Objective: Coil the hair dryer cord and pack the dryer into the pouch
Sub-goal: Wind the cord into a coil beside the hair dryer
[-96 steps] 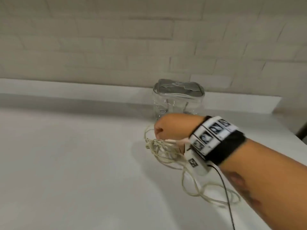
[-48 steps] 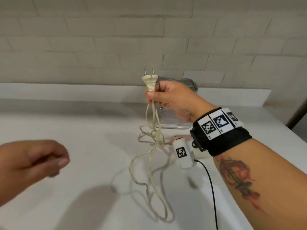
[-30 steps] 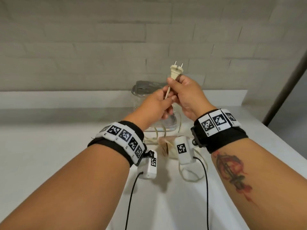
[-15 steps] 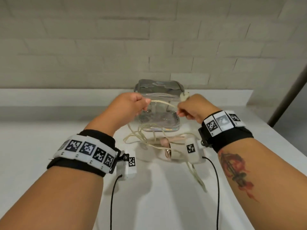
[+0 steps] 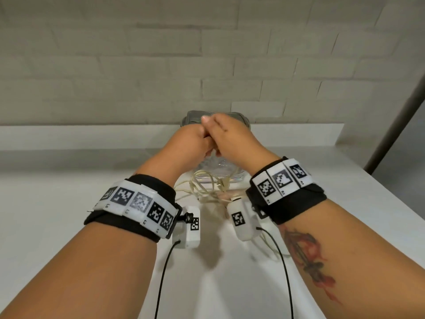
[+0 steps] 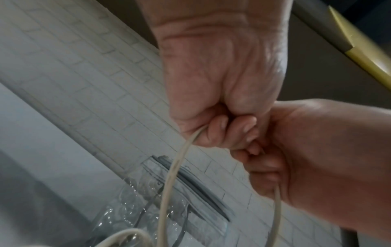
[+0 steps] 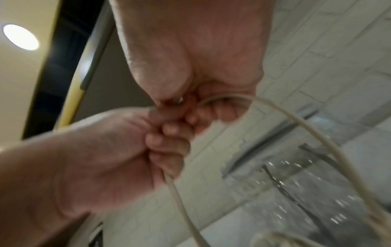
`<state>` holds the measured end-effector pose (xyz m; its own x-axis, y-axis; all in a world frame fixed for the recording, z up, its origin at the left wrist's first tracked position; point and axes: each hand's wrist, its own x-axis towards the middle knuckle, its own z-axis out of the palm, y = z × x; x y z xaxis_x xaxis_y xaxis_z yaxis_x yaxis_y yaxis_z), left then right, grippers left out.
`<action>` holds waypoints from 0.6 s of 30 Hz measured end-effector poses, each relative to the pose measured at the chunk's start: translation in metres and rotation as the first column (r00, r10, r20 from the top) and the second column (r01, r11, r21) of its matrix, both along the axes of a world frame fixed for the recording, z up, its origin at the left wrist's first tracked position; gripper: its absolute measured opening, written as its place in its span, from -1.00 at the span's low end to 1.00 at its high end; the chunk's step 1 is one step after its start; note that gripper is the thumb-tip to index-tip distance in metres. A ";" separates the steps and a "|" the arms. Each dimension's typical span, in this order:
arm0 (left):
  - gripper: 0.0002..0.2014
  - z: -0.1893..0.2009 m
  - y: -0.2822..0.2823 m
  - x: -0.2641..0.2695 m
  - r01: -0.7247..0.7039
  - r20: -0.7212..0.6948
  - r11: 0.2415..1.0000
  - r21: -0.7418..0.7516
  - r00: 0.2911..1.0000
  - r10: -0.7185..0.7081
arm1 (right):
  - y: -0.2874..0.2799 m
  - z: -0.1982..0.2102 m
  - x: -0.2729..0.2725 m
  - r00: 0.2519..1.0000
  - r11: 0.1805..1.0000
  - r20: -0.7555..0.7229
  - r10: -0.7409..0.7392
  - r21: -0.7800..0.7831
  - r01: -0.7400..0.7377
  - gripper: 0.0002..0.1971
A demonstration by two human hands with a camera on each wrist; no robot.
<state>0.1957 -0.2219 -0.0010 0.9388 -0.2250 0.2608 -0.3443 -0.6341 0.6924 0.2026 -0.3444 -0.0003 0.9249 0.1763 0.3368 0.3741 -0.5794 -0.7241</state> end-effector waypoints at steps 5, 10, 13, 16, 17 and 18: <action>-0.73 -0.006 0.018 0.001 0.064 -0.067 0.978 -0.199 0.995 -0.079 | -0.011 -0.006 0.016 0.968 0.978 0.141 -0.208 0.013 0.208 -0.54; -0.71 -0.019 0.040 0.004 0.017 -0.131 0.907 -0.420 0.988 -0.079 | -0.056 -0.014 0.044 0.890 0.855 0.057 -0.453 0.310 0.415 -0.61; -0.69 -0.025 0.041 0.006 -0.029 -0.120 0.891 -0.453 0.992 -0.029 | -0.074 -0.024 0.053 0.865 0.851 0.027 -0.501 0.200 0.486 -0.60; -0.67 -0.025 0.036 0.007 -0.038 -0.115 0.894 -0.447 0.993 -0.015 | -0.071 -0.031 0.047 0.897 0.898 0.081 -0.434 -0.038 0.438 -0.53; -0.67 -0.024 0.032 0.007 -0.027 -0.108 0.910 -0.414 0.994 -0.019 | -0.063 -0.029 0.041 0.920 0.920 0.113 -0.376 -0.072 0.385 -0.52; -0.67 -0.022 0.026 0.007 -0.010 -0.101 0.928 -0.371 0.994 -0.030 | -0.053 -0.025 0.034 0.938 0.941 0.154 -0.310 -0.091 0.326 -0.52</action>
<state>0.2025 -0.1959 -0.0235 0.9631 -0.1406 0.2294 -0.2636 -0.3219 0.9093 0.2367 -0.3971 -0.0250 0.8858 -0.0753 0.4579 0.2467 -0.7594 -0.6020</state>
